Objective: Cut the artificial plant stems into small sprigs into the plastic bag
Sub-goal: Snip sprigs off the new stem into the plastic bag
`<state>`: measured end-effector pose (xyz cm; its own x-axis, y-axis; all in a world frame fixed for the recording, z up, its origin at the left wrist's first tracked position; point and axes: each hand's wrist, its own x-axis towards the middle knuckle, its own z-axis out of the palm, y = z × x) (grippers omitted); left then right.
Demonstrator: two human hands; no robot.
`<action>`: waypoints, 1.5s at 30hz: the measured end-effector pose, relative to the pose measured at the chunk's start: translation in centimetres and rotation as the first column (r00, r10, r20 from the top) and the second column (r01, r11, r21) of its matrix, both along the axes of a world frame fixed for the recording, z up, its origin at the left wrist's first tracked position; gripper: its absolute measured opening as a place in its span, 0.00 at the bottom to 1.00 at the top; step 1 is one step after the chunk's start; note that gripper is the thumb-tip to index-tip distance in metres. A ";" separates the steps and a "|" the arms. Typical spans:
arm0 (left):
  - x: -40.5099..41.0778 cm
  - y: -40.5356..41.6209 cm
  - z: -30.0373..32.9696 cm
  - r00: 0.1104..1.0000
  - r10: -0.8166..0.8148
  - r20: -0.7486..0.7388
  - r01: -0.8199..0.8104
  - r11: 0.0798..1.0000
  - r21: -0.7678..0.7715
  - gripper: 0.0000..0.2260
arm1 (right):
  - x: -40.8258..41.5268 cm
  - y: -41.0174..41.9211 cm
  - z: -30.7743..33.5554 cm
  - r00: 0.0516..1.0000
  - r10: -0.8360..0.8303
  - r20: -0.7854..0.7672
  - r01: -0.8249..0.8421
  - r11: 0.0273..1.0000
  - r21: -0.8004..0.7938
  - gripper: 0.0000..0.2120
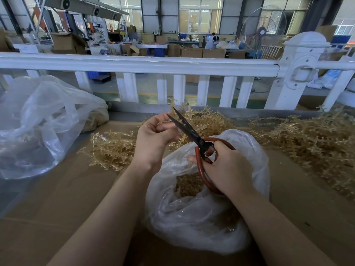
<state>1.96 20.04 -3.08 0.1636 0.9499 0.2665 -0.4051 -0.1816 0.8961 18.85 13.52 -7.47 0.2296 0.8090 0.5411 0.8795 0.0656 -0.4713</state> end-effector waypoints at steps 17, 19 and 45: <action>-0.1 0.0 0.1 0.999 -0.011 0.039 0.011 1.000 -0.003 0.16 | 0.0 0.0 0.0 0.997 0.060 -0.037 -0.060 0.998 0.013 0.39; -0.1 0.1 0.1 0.999 -0.005 0.034 0.005 1.000 0.001 0.16 | 0.0 0.2 0.0 0.998 0.061 -0.034 -0.061 0.998 0.004 0.42; -0.5 -0.1 -0.1 0.998 0.015 -0.061 -0.009 0.995 0.103 0.18 | 0.2 0.0 -0.1 0.999 0.014 0.042 -0.016 0.999 0.038 0.31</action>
